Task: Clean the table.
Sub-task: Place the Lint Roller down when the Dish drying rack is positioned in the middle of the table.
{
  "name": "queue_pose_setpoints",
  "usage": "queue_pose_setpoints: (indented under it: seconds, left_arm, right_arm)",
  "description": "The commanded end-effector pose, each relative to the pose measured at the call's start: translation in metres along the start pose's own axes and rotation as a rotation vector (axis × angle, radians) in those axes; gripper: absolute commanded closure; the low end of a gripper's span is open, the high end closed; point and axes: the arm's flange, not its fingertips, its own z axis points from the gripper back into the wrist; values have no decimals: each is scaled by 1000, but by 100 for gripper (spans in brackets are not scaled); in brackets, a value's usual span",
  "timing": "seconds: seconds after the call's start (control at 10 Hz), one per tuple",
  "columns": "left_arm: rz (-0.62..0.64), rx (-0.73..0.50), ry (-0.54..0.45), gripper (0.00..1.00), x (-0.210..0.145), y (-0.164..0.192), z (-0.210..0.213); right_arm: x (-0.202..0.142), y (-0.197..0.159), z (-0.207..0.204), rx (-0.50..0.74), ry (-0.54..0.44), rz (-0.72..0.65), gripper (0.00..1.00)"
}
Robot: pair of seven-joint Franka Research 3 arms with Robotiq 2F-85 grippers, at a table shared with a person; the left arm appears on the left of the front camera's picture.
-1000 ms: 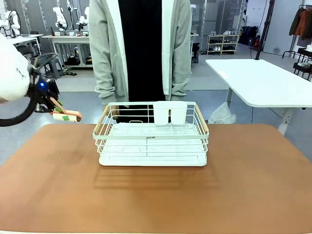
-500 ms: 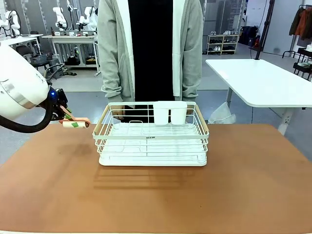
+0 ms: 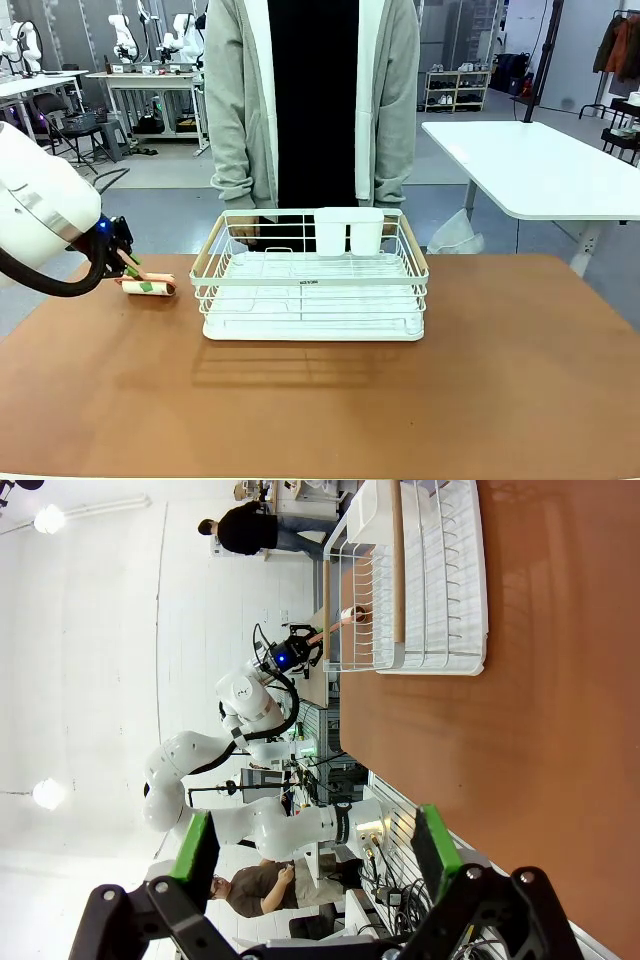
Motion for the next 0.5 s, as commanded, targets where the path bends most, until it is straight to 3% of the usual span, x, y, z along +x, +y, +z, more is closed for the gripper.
queue_pose_setpoints:
  seconds: [0.0,0.2,0.3,0.4]
  left_arm:
    - [11,41,18,79,11,3,-11]
    - [-3,36,13,79,9,5,-12]
    - [-4,43,11,69,8,5,-12]
    - [4,51,11,29,6,4,-10]
  right_arm:
    - [-2,3,0,4,2,11,0]
    - [-2,3,0,4,2,11,0]
    - [-2,3,0,4,2,11,0]
    - [-2,3,0,4,2,11,0]
